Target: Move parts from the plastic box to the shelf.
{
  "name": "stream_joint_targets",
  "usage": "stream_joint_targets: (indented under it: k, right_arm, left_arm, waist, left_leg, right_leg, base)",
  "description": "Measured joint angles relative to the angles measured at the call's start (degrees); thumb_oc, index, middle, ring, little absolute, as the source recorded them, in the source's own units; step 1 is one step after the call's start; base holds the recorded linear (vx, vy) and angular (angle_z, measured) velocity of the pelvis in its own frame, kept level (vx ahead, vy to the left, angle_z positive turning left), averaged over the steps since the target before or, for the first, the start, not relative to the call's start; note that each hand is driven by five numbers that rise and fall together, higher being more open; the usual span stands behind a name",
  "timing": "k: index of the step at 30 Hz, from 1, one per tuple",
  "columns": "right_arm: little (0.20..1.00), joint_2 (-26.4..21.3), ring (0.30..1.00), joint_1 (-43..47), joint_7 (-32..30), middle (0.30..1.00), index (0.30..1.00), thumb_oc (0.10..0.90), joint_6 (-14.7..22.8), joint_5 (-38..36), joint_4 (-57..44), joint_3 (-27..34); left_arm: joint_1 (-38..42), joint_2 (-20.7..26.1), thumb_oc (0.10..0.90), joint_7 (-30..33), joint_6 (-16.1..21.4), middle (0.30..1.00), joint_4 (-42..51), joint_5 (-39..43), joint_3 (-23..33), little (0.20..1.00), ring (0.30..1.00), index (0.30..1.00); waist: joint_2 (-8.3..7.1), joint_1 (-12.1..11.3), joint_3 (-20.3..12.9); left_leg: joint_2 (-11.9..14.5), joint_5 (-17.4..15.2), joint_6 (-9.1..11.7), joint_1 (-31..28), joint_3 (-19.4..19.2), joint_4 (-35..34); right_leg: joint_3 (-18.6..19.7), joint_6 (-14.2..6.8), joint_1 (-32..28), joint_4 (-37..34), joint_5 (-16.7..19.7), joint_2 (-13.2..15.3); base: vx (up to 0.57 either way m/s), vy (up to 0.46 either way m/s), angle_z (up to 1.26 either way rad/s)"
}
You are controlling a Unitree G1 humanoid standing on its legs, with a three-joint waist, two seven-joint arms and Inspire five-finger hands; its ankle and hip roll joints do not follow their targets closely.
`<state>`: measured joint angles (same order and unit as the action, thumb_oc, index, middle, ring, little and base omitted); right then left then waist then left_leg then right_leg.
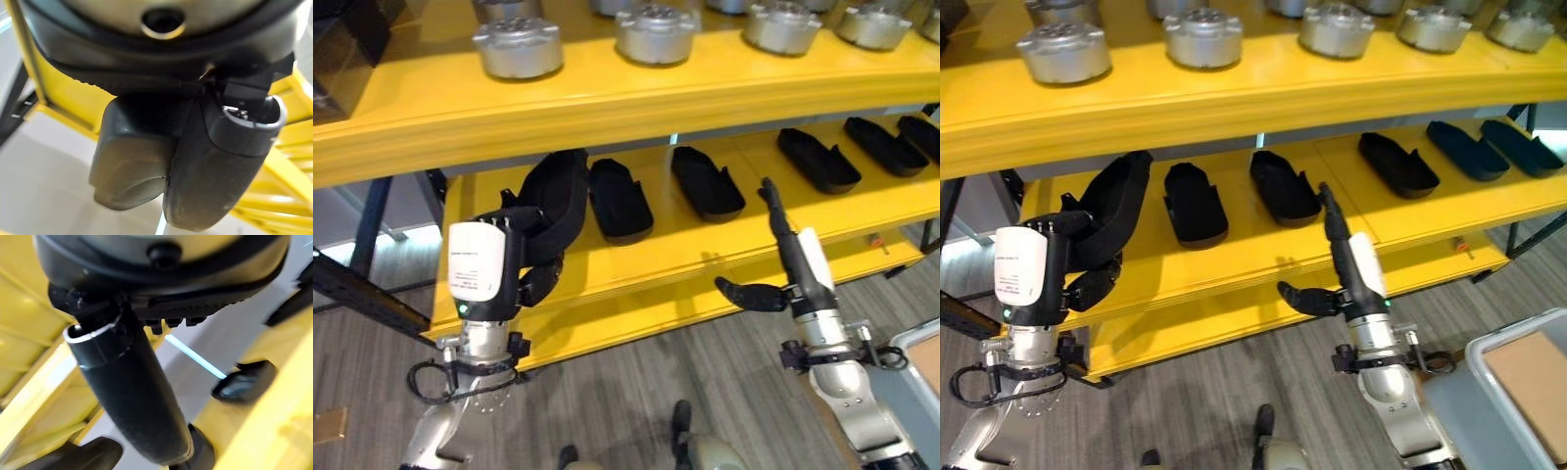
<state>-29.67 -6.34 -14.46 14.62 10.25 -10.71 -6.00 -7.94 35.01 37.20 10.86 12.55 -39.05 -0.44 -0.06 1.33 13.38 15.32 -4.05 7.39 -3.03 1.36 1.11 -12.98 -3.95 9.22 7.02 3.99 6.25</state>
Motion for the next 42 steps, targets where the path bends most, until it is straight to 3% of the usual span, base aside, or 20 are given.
stream_joint_targets:
  k: [1,2,5,10,15,19,21,23,27,33,42]
  right_arm:
    - [1.0,0.43,1.0,-1.38,0.39,1.0,1.0,0.9,0.01,0.01,-0.2,-0.08]
    - [1.0,0.81,1.0,-2.77,0.53,1.0,1.0,0.9,0.09,0.03,-0.49,-0.31]
    - [1.0,1.26,1.0,-2.13,0.89,1.0,1.0,0.9,0.05,0.32,-0.35,-0.33]
    - [1.0,1.56,1.0,-1.22,2.06,1.0,1.0,0.9,0.03,0.38,-0.35,-0.41]
    - [1.0,1.53,1.0,-0.34,2.38,1.0,1.0,0.9,-0.15,0.42,-0.29,-1.23]
    - [1.0,1.42,1.0,0.02,2.43,1.0,1.0,0.9,-0.11,0.38,-0.1,-2.62]
    - [1.0,1.39,1.0,1.45,2.45,1.0,1.0,0.9,-0.12,0.37,-0.07,-4.37]
    - [1.0,1.42,1.0,4.35,2.7,1.0,1.0,0.9,-0.12,0.38,0.45,-6.65]
    - [1.0,1.27,1.0,7.08,3.37,1.0,1.0,0.9,-0.06,0.4,2.15,-7.82]
    - [1.0,-0.57,1.0,7.12,3.37,1.0,1.0,0.9,-0.35,0.36,2.61,-7.77]
    - [1.0,-0.57,1.0,7.6,3.46,1.0,1.0,0.9,-0.07,0.23,2.59,-7.9]
  left_arm:
    - [-1.03,0.46,0.4,-0.02,-0.13,0.3,0.2,0.02,0.86,0.3,0.3,0.3]
    - [-2.49,1.54,0.4,0.0,-0.55,0.3,0.6,-0.03,1.88,0.3,0.3,0.3]
    - [-4.21,2.27,0.4,0.07,-2.42,0.3,0.39,-0.12,3.77,0.3,0.3,0.3]
    - [-3.77,2.68,0.4,-0.02,-3.4,0.3,-2.18,-3.01,3.76,0.3,0.3,0.3]
    - [-0.98,4.42,0.4,-1.67,-5.0,0.3,-10.29,-7.56,-0.36,0.3,0.3,0.3]
    - [2.39,4.94,0.4,-2.73,-7.36,0.3,-16.2,-11.89,-5.64,0.3,0.3,0.3]
    - [6.88,6.36,0.4,-1.89,-8.59,0.3,-18.33,-13.68,-7.74,0.3,0.3,0.3]
    - [14.09,8.3,0.4,-1.49,-9.64,0.3,-21.26,-15.17,-9.75,0.3,0.3,0.3]
    - [19.41,8.45,0.4,-1.08,-11.24,0.3,-23.83,-15.81,-10.26,0.3,0.3,0.3]
    - [21.86,8.41,0.4,0.29,-12.77,0.3,-27.25,-15.84,-10.26,0.3,0.3,0.3]
    - [26.57,9.24,0.4,1.3,-13.99,0.3,-32.42,-15.84,-10.93,0.3,0.3,0.3]
  waist:
    - [-0.5,-0.02,-0.31]
    - [-2.59,-0.23,-1.57]
    - [-2.52,-1.92,-1.76]
    - [-2.8,-1.43,-1.93]
    - [-3.22,-1.01,-1.9]
    - [-4.12,0.63,-1.47]
    - [-5.11,0.77,0.28]
    - [-6.07,1.35,4.26]
    - [-5.94,1.71,8.69]
    - [-5.24,1.66,10.7]
    - [-6.91,1.68,12.21]
  left_leg:
    - [-0.55,0.29,-0.39,-0.43,0.27,-0.66]
    - [-2.6,0.74,-0.45,-0.75,0.33,-1.22]
    - [-3.0,2.15,0.86,-1.97,-0.23,-2.36]
    - [-4.8,2.18,0.84,-2.38,-1.12,-3.26]
    - [-4.42,2.19,0.85,-3.07,-2.66,-3.71]
    - [-4.41,2.81,1.07,-1.91,-4.13,-4.04]
    - [-4.64,3.53,1.17,-0.39,-4.43,-3.87]
    - [-4.62,4.41,1.32,0.39,-4.42,-3.62]
    - [-4.12,5.01,1.83,0.79,-5.37,-3.65]
    - [-2.9,5.33,2.37,0.19,-5.78,-3.75]
    - [-2.4,5.7,2.91,-0.22,-5.95,-4.03]
  right_leg:
    - [-0.11,0.24,0.13,5.58,-1.8,0.77]
    - [0.2,-0.52,-1.7,4.68,-4.4,2.11]
    - [1.21,-1.45,-3.58,1.07,-1.97,2.15]
    - [1.52,-2.9,-4.75,-2.3,-0.18,3.44]
    - [2.47,-2.82,-5.74,-5.47,1.51,2.32]
    - [3.98,-2.65,-3.94,-6.98,3.51,1.81]
    - [4.64,-2.42,-2.0,-6.9,4.5,1.89]
    - [4.89,-2.19,-1.26,-6.83,5.53,1.88]
    - [5.58,-1.85,-0.36,-7.05,5.95,1.33]
    - [5.96,-1.17,-0.46,-7.07,6.45,0.12]
    - [6.2,-1.17,-0.6,-7.08,6.44,-0.46]
  base:
    - [0.05,0.093,0.15]
    - [0.03,0.098,0.17]
    - [0.03,0.112,-0.02]
    - [0.0,0.078,-0.06]
    - [-0.05,0.032,-0.13]
    - [-0.15,0.022,-0.2]
    - [-0.19,0.03,-0.2]
    - [-0.16,0.021,-0.07]
    - [-0.09,0.009,-0.1]
    - [-0.05,-0.002,-0.08]
    - [-0.01,-0.001,-0.01]
